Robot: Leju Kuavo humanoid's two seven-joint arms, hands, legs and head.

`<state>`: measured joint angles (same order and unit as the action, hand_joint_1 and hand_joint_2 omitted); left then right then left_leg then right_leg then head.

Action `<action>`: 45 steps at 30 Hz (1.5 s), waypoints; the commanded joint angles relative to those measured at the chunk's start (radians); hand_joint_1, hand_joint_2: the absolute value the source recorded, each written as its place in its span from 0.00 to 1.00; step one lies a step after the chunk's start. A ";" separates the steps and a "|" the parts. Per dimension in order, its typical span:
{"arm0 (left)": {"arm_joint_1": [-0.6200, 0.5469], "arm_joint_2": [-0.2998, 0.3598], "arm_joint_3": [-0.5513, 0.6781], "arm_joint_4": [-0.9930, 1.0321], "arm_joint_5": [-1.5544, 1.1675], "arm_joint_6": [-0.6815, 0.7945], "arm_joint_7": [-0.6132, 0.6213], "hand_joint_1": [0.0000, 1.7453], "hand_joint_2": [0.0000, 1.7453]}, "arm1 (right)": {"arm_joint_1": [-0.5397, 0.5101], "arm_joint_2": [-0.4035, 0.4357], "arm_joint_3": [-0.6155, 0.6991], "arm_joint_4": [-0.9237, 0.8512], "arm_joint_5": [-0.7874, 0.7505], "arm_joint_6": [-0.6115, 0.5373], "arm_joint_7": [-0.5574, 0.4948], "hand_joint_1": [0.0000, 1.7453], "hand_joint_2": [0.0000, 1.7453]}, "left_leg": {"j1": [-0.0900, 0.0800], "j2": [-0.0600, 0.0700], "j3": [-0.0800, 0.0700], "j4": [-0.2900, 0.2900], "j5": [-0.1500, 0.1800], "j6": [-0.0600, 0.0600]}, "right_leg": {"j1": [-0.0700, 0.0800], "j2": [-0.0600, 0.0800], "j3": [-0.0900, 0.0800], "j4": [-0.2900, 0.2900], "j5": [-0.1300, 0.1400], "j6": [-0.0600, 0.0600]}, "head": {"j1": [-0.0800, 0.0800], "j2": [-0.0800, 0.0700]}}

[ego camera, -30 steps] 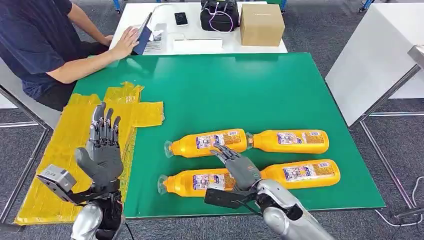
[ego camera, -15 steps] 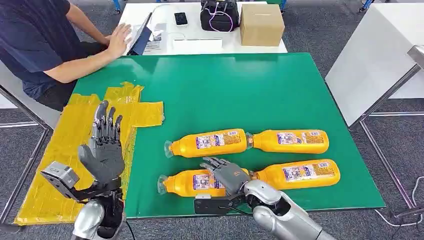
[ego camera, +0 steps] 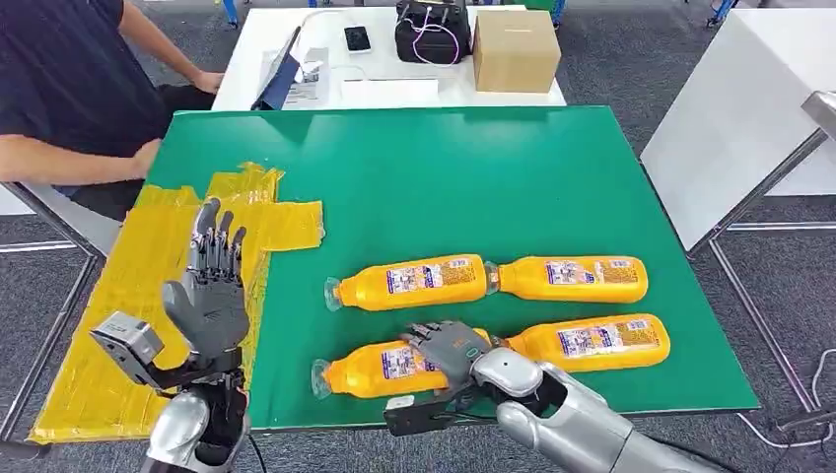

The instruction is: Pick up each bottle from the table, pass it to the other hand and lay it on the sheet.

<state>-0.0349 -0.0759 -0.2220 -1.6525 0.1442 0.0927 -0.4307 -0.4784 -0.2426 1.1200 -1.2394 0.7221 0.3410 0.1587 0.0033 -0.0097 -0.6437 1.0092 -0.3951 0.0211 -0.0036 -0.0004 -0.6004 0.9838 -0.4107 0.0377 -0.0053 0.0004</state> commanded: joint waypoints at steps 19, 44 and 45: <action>0.067 -0.038 0.106 -0.046 0.137 0.157 0.047 0.00 1.00 | 0.379 0.134 -0.478 -0.196 -0.380 -0.457 -0.090 1.00 1.00 | 0.001 -0.002 0.008 -0.001 -0.001 -0.001 | 0.001 -0.002 0.009 -0.002 -0.002 -0.001 | 0.000 0.000; 0.022 0.109 -0.146 0.020 0.203 -0.191 0.141 0.00 1.00 | 0.436 0.113 -0.558 -0.410 -0.527 -0.505 -0.372 1.00 1.00 | 0.000 0.000 0.004 -0.001 -0.004 -0.001 | 0.001 0.000 0.005 -0.001 -0.003 -0.001 | 0.000 0.000; 0.015 0.119 -0.161 0.019 0.191 -0.215 0.125 0.00 1.00 | 0.421 0.105 -0.546 -0.399 -0.541 -0.475 -0.357 1.00 1.00 | 0.000 0.001 0.006 -0.001 -0.005 -0.002 | 0.001 0.000 0.007 -0.001 -0.004 -0.001 | 0.000 0.000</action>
<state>0.0274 -0.0072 -0.3014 -1.6854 0.3544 -0.0878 -0.2865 0.0082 -0.1198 0.5528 -1.7021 0.2026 -0.1797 -0.2186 0.0033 -0.0102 -0.6458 1.0092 -0.3964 0.0208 -0.0035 -0.0007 -0.6020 0.9841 -0.4114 0.0375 -0.0053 0.0004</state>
